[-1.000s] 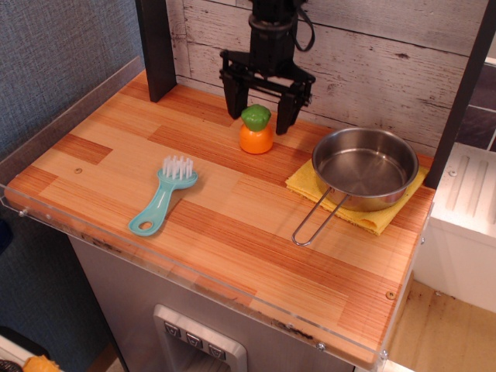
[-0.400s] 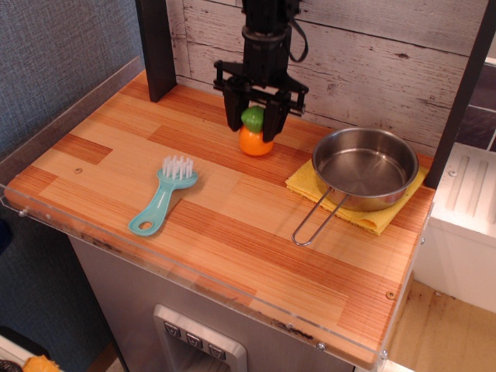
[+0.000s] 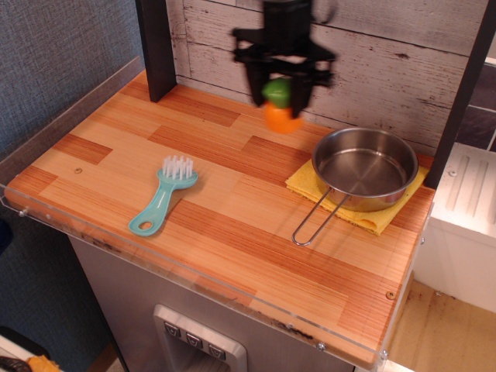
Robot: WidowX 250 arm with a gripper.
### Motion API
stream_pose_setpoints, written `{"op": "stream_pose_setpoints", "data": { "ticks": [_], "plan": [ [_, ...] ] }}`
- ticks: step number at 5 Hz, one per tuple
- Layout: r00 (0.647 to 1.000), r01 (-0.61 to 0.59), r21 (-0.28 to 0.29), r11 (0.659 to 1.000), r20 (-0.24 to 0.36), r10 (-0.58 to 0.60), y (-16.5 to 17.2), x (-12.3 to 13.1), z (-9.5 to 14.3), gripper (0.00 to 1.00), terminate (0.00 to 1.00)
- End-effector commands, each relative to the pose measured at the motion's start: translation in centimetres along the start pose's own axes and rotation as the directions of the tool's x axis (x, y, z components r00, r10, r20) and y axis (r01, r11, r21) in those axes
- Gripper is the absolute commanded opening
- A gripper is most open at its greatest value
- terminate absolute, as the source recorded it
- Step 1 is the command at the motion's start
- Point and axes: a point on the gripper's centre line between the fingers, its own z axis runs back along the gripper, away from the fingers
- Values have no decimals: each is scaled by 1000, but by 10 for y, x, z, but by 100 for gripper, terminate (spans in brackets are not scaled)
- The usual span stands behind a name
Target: Place orange item inside of the pot.
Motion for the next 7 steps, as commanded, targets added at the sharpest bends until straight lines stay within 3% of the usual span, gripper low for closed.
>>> {"op": "stream_pose_setpoints", "data": {
  "ticks": [1, 2, 4, 5, 7],
  "plan": [
    [986, 157, -16, 987, 54, -156, -74, -5, 18, 0, 0],
    [987, 155, -5, 988, 39, -155, -80, 3, 10, 0, 0],
    [993, 110, 2, 994, 38, -110, -62, 16, 6, 0, 0],
    [994, 108, -10, 994, 23, -108, -61, 15, 2, 100, 0],
    [989, 147, -19, 989, -20, -147, -66, 6, -5, 100, 0]
  ]
}}
